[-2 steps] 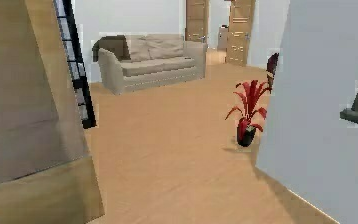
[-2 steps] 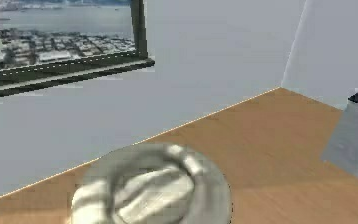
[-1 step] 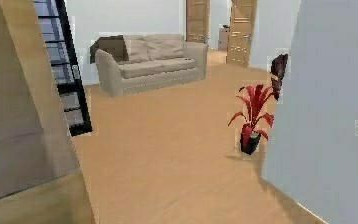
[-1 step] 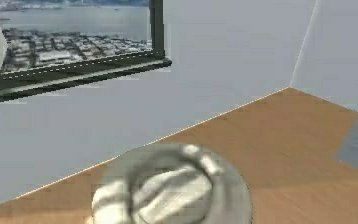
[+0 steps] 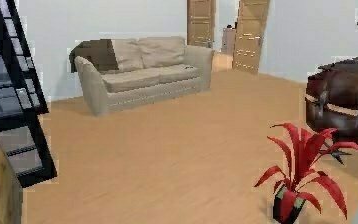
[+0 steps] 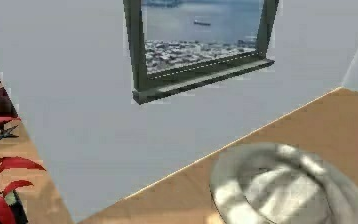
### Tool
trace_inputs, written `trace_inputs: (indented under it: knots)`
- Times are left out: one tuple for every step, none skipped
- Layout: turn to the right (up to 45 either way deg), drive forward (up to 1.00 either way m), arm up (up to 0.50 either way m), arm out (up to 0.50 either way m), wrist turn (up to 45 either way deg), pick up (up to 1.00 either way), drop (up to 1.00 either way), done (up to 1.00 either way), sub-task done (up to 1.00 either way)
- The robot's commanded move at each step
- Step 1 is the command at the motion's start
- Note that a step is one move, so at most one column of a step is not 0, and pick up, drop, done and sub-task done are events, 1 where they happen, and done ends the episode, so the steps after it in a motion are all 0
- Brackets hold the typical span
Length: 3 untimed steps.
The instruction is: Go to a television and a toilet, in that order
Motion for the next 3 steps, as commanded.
trace_inputs:
  knots:
    - [-24.0, 0.0, 0.0, 0.0, 0.0, 0.0, 0.0, 0.0, 0.0]
    - [0.0, 1.0, 0.0, 0.0, 0.0, 0.0, 0.0, 0.0, 0.0]
    - [0.0, 1.0, 0.0, 0.0, 0.0, 0.0, 0.0, 0.0, 0.0]
